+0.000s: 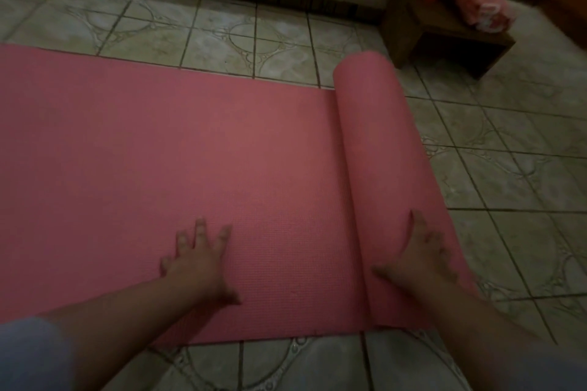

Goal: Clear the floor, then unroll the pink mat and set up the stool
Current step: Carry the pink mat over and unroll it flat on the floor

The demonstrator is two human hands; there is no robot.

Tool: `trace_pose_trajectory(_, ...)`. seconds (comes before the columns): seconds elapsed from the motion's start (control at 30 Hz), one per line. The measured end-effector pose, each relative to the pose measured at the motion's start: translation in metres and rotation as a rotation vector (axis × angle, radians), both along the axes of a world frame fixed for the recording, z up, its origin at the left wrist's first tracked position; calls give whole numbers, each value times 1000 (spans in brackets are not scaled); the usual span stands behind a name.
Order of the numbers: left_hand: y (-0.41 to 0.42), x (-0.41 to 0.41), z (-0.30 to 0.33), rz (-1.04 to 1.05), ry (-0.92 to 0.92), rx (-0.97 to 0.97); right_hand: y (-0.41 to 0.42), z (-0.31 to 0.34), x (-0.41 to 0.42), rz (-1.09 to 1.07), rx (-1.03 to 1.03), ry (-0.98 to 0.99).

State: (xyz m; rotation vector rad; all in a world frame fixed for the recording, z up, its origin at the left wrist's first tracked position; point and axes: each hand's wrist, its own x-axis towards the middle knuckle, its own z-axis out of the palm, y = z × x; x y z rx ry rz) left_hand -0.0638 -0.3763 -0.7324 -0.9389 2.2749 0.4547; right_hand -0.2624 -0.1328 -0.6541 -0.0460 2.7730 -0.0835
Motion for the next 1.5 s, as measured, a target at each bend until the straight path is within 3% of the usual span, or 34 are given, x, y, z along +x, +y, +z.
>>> trace_pose_trajectory(0.33,-40,43,9,99,3,-51,-59,7,51,173,-349,-136)
trace_pose_trajectory(0.5,-48,55,30,95,-125,-201,-76,17,59,191,-489,-233)
trace_pose_trajectory(0.67,-13,28,29,25,-32,-168,-44,37,29,-11,-469,-147)
trace_pose_trajectory(0.8,8,3,15,-106,54,-116,-11,43,8,-126,-127,-22)
trace_pose_trajectory(0.9,5,-13,6,-177,85,-103,-4,35,8,-106,-53,78)
trace_pose_trajectory(1.2,-12,-19,-14,11,-38,-61,-14,2,16,-73,11,-96)
trace_pose_trajectory(1.5,-26,-10,-7,-45,-69,-155,-37,2,23,93,-343,-164)
